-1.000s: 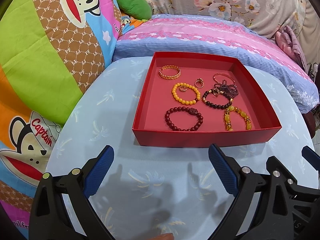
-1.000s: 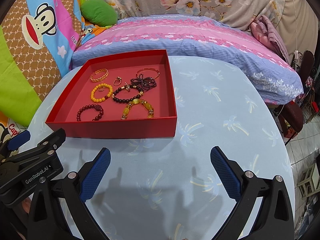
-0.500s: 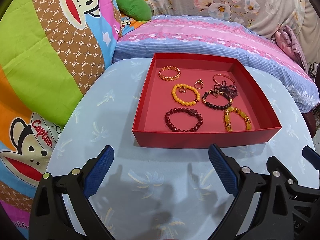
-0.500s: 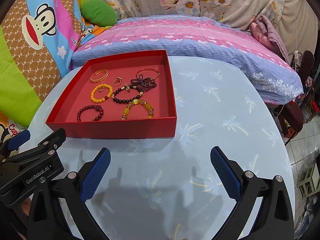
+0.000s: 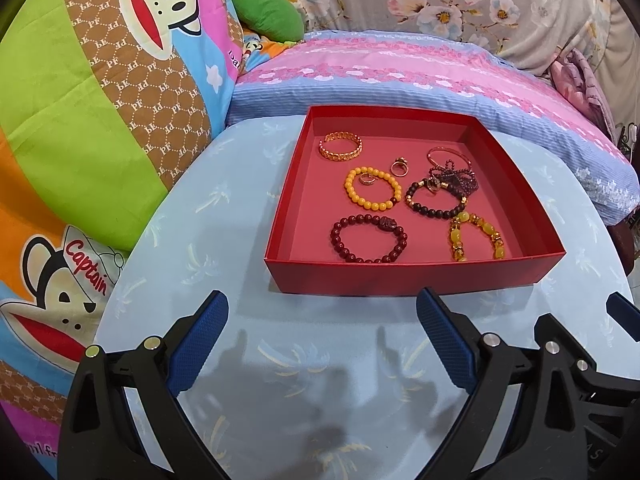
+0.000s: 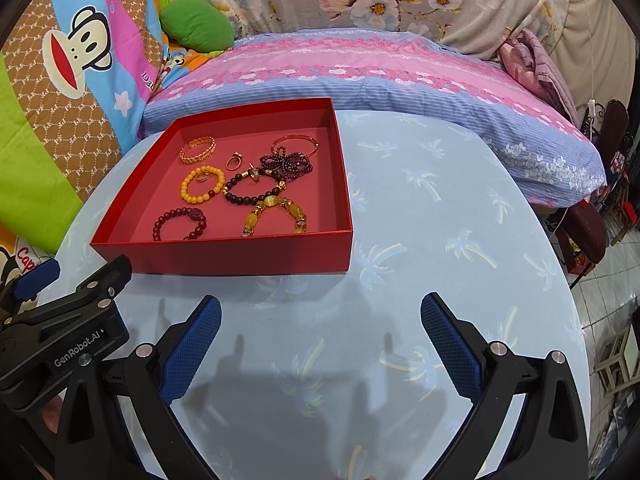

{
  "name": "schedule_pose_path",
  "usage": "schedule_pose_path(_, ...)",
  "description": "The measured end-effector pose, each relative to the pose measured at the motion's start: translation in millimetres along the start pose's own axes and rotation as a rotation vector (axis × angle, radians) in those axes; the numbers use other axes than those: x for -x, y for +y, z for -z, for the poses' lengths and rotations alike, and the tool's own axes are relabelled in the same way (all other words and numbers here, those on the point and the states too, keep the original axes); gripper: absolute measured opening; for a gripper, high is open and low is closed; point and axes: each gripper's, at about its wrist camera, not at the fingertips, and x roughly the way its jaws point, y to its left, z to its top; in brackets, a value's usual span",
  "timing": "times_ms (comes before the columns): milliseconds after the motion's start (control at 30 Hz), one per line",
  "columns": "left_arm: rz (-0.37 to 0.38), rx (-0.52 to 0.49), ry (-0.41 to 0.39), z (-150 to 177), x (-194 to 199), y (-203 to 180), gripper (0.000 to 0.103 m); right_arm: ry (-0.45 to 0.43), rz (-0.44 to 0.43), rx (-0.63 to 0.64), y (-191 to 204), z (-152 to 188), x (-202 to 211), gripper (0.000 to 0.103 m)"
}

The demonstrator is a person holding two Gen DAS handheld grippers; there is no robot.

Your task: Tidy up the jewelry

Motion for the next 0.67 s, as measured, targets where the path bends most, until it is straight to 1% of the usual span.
schedule_pose_path(667, -0.003, 0.009, -0.005, 1.6, 3.9, -1.2, 0.09, -0.002, 0.004, 0.0, -0.9, 1.0, 0.3, 0.096)
